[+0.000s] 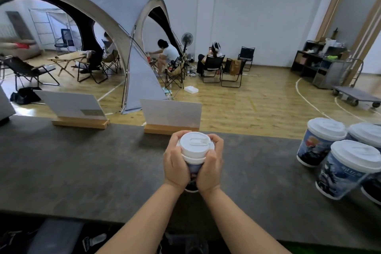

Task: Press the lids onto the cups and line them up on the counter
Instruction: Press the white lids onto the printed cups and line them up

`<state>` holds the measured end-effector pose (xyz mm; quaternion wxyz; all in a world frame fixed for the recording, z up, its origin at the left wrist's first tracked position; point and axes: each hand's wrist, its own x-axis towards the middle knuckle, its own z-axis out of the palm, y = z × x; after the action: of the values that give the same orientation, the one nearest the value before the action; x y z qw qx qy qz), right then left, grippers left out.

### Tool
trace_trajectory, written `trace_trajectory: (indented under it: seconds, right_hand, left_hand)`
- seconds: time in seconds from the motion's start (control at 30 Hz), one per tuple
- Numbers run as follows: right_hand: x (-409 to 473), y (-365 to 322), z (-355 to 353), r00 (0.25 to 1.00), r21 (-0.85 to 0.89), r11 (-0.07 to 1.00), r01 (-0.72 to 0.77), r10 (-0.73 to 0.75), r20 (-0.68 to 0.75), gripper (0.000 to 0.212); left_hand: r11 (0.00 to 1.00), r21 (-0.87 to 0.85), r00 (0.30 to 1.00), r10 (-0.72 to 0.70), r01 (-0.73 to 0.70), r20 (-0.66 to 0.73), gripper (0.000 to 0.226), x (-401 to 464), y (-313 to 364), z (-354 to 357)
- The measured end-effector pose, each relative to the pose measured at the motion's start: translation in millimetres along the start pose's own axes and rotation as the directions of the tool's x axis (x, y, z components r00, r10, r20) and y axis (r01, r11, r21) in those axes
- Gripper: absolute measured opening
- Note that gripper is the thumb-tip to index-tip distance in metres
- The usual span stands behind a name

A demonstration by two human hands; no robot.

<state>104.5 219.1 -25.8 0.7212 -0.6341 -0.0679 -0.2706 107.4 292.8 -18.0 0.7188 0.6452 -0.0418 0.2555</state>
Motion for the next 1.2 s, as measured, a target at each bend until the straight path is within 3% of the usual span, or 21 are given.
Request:
trace_trajectory:
  seconds: [0.17, 0.27, 0.37, 0.53, 0.73, 1.2]
  right_hand:
    - [4.4, -5.4, -9.3, 0.993, 0.063, 0.994, -0.094, 0.098, -0.065, 0.021]
    - [10.3, -6.0, -7.4, 0.988, -0.022, 0.988, -0.152, 0.151, -0.037, 0.019]
    - [13.4, -7.9, -5.7, 0.986, -0.09, 0.983, -0.161, 0.164, 0.024, 0.036]
    - [14.8, -6.3, -1.5, 0.994, -0.143, 0.987, -0.072, 0.083, 0.073, 0.037]
    - [10.3, -0.9, 6.9, 1.0, -0.032, 0.999, -0.004, 0.003, -0.019, 0.034]
    - [13.3, 9.6, 9.5, 0.995, 0.019, 0.996, 0.091, -0.09, -0.046, 0.029]
  left_hand:
    - [0.996, 0.041, 0.971, -0.091, 0.084, 0.222, 0.039, 19.4, 8.6, -15.5]
    - [0.973, 0.231, 0.995, 0.006, -0.029, 0.097, 0.028, 15.9, 9.0, -22.1]
    - [0.97, 0.245, 0.998, 0.024, -0.011, -0.051, 0.029, -1.7, 12.1, -16.2]
    - [0.993, 0.115, 0.999, 0.016, -0.011, -0.037, 0.046, -10.7, 0.0, -7.4]
    - [0.999, -0.031, 0.995, 0.035, -0.038, -0.096, 0.037, -4.8, 0.1, 3.5]
    - [0.992, -0.038, 0.988, 0.119, -0.123, -0.093, 0.036, 2.0, -11.9, 4.8]
